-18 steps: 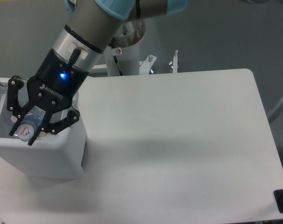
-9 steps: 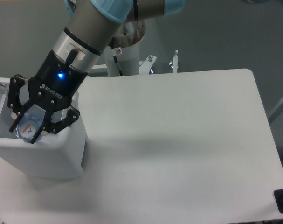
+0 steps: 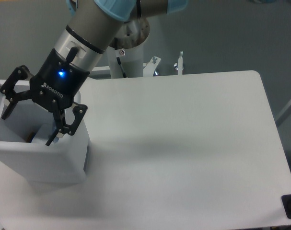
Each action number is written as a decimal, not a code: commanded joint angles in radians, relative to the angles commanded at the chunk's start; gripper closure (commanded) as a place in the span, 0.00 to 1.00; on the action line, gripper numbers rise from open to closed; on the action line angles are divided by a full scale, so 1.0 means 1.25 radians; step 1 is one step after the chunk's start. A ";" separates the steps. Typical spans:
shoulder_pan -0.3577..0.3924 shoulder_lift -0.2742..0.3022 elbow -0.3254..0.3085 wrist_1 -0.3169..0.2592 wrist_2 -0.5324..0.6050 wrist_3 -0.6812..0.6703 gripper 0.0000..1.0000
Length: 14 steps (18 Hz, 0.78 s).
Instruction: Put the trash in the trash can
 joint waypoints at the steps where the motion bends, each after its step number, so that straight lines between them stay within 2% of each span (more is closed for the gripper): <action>1: 0.015 -0.001 0.005 0.002 0.000 0.002 0.00; 4: 0.061 -0.006 0.001 0.003 0.007 0.036 0.00; 7: 0.117 -0.007 -0.011 -0.004 0.066 0.075 0.00; 9: 0.130 -0.009 -0.011 -0.005 0.107 0.102 0.00; 11: 0.138 -0.028 -0.010 -0.006 0.141 0.125 0.00; 14: 0.142 -0.081 -0.015 -0.006 0.217 0.164 0.00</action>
